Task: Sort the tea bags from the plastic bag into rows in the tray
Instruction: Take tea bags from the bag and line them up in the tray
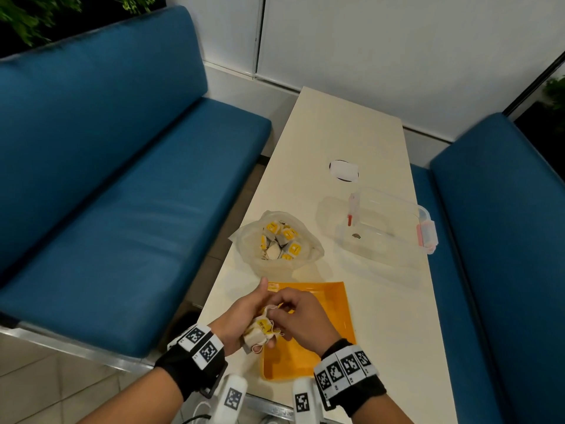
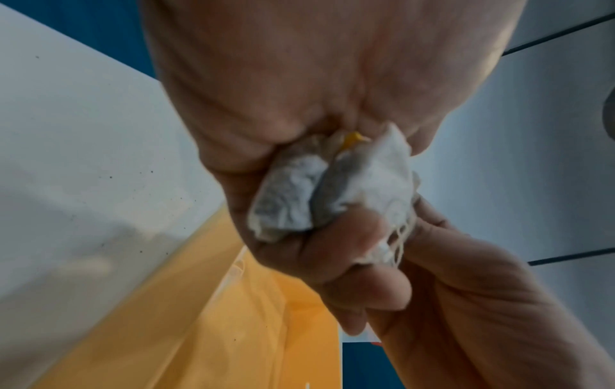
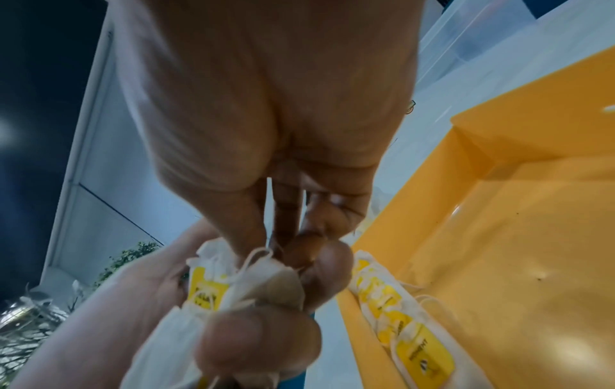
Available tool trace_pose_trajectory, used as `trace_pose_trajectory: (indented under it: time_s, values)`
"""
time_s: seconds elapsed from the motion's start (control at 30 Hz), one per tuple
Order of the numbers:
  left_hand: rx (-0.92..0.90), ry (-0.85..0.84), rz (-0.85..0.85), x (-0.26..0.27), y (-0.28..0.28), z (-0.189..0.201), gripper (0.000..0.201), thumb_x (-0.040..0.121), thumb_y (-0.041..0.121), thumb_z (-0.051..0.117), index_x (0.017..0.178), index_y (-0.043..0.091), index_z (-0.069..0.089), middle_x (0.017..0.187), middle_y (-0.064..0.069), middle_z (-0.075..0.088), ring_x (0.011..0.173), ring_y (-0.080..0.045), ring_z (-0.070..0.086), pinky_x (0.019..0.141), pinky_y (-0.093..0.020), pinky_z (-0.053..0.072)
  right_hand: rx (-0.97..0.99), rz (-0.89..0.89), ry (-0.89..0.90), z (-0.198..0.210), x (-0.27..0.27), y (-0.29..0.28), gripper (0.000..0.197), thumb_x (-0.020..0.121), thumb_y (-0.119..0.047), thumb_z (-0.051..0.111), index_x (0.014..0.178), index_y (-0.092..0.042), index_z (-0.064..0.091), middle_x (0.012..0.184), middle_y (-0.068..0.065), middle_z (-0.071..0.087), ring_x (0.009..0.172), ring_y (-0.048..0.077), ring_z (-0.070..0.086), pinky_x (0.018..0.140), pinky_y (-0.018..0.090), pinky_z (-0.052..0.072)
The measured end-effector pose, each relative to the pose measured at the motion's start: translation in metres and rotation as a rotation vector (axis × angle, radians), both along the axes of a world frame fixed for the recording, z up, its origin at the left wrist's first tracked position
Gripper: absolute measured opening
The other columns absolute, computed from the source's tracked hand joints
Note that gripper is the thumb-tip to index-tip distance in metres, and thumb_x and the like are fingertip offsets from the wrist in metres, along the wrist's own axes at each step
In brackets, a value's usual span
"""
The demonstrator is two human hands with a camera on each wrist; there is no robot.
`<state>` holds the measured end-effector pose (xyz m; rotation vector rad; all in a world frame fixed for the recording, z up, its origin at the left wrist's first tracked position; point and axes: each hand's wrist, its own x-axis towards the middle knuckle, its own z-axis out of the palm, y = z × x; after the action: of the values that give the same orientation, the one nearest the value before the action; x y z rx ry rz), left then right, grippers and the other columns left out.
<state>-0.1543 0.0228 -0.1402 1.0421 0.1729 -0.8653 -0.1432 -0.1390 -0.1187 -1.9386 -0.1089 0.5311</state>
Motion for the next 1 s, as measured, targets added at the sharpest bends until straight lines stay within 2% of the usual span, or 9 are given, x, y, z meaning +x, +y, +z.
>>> trace_pose_trajectory:
  time_s: [0.13,0.23,0.37,0.53,0.63,0.77,0.87,0.93,1.0]
  values:
    - [0.055,-0.117,0.015,-0.001,0.004,-0.001,0.058,0.094,0.063,0.056,0.127,0.017,0.065,0.097,-0.018,0.069,0.061,-0.023,0.059,0.043,-0.022,0.04,0.046,-0.08,-0.022,0.001,0.002,-0.006,0.009,0.09,-0.008,0.068,0.084,-0.014,0.069,0.065,0.001,0.066,0.053,0.015,0.058,0.055,0.03,0.049]
    - [0.075,-0.169,0.076,-0.001,0.008,-0.006,0.044,0.085,0.037,0.076,0.122,0.014,0.068,0.105,-0.017,0.069,0.063,-0.022,0.057,0.043,-0.022,0.039,0.104,-0.147,-0.036,0.003,0.006,-0.011,0.004,0.087,0.0,0.068,0.088,-0.004,0.068,0.07,0.005,0.068,0.059,0.014,0.064,0.059,0.027,0.052]
    - [0.082,-0.114,0.195,0.001,0.007,-0.01,0.029,0.085,0.022,0.074,0.107,0.005,0.07,0.094,-0.014,0.067,0.061,-0.02,0.056,0.042,-0.022,0.039,0.119,-0.132,-0.038,0.003,0.01,-0.014,0.021,0.083,0.002,0.07,0.095,-0.014,0.069,0.077,0.007,0.065,0.061,0.014,0.063,0.061,0.027,0.052]
    - [0.038,-0.021,0.196,0.002,0.006,-0.006,0.037,0.079,0.02,0.072,0.11,0.001,0.066,0.089,-0.017,0.064,0.059,-0.022,0.054,0.04,-0.022,0.038,0.171,0.018,-0.051,0.002,0.01,-0.021,0.06,0.078,0.01,0.066,0.124,-0.03,0.065,0.095,0.005,0.061,0.072,0.028,0.063,0.074,0.032,0.057]
    - [0.07,0.006,0.15,0.001,0.006,-0.006,0.043,0.075,0.02,0.073,0.112,-0.001,0.065,0.089,-0.017,0.062,0.058,-0.022,0.055,0.041,-0.022,0.038,0.154,0.077,-0.108,0.001,0.011,-0.024,0.043,0.082,0.0,0.072,0.111,-0.032,0.071,0.105,-0.001,0.067,0.077,0.029,0.062,0.08,0.035,0.058]
    - [0.072,0.037,0.111,-0.001,0.004,-0.004,0.024,0.072,0.02,0.071,0.091,0.008,0.065,0.085,-0.015,0.06,0.058,-0.022,0.055,0.042,-0.022,0.036,0.164,0.096,-0.162,0.001,0.008,-0.025,0.023,0.079,-0.001,0.074,0.09,-0.021,0.074,0.1,0.007,0.068,0.075,0.031,0.063,0.074,0.03,0.051]
    - [0.068,0.034,0.083,-0.002,0.004,-0.004,0.027,0.074,0.022,0.068,0.096,0.005,0.066,0.088,-0.017,0.063,0.059,-0.022,0.055,0.043,-0.022,0.036,0.206,0.087,-0.113,0.004,0.006,-0.027,0.018,0.078,-0.003,0.078,0.092,-0.012,0.072,0.099,0.009,0.07,0.073,0.024,0.068,0.074,0.034,0.055]
    - [0.074,0.041,0.063,-0.003,0.004,-0.003,0.035,0.074,0.021,0.068,0.103,0.002,0.066,0.089,-0.017,0.065,0.059,-0.021,0.055,0.043,-0.022,0.036,0.197,0.109,-0.094,0.006,0.005,-0.027,0.021,0.078,-0.009,0.08,0.097,-0.018,0.073,0.1,0.005,0.071,0.075,0.032,0.068,0.079,0.044,0.057]
    - [0.085,0.037,0.035,-0.003,0.003,-0.003,0.037,0.07,0.022,0.07,0.101,0.002,0.067,0.089,-0.017,0.066,0.06,-0.021,0.055,0.043,-0.022,0.035,0.172,0.133,-0.112,0.007,0.005,-0.027,0.025,0.079,-0.009,0.078,0.098,-0.025,0.074,0.102,0.001,0.071,0.078,0.032,0.066,0.083,0.047,0.056]
